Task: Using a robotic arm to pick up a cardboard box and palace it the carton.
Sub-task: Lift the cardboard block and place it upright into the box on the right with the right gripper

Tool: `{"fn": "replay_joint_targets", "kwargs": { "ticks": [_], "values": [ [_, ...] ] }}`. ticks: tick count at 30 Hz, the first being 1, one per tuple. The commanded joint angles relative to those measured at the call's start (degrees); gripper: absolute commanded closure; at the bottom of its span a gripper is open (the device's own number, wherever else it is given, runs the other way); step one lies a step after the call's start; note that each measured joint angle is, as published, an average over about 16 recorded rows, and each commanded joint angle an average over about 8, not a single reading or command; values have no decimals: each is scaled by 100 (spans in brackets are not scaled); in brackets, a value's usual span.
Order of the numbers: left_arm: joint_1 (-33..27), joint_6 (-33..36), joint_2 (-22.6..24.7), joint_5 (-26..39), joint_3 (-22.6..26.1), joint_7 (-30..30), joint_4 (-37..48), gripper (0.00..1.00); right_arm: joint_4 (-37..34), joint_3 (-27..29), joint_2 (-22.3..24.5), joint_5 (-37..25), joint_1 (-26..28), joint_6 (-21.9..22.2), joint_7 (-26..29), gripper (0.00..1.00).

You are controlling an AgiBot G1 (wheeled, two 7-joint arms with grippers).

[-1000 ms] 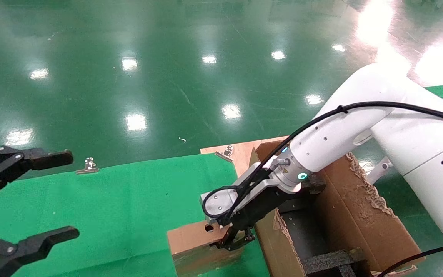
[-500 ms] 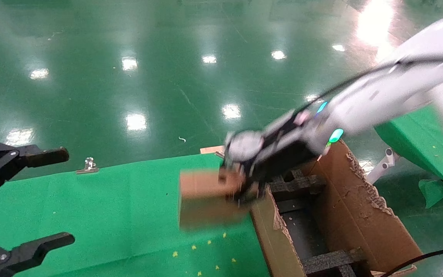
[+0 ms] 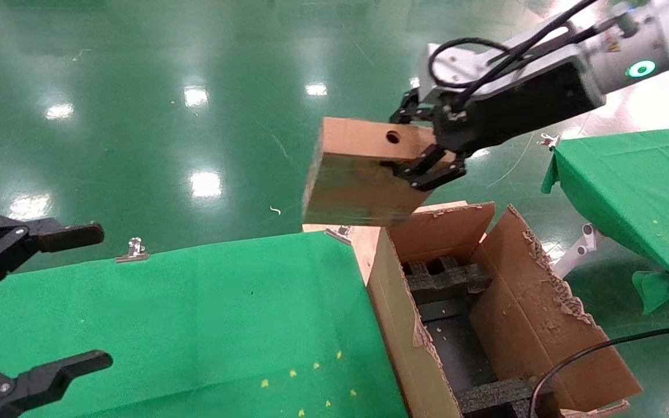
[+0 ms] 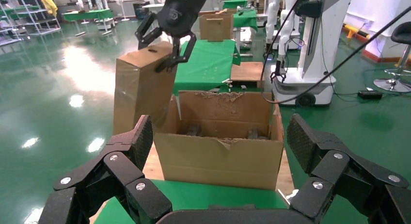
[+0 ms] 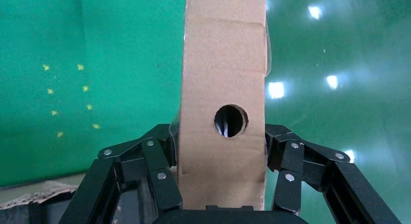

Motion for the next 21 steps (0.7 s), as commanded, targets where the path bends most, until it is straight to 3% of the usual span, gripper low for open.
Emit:
{"fn": "replay_joint_targets", "kwargs": {
  "ticks": [1,21],
  "values": [
    [0,0,0,0,0,0,0,0,-99,-154,61,69,148,-8,-43,100],
    [-1,-1,-1,-2,2,1,0,0,569,-2101,2013,652,663,15,333,100]
  ]
}}
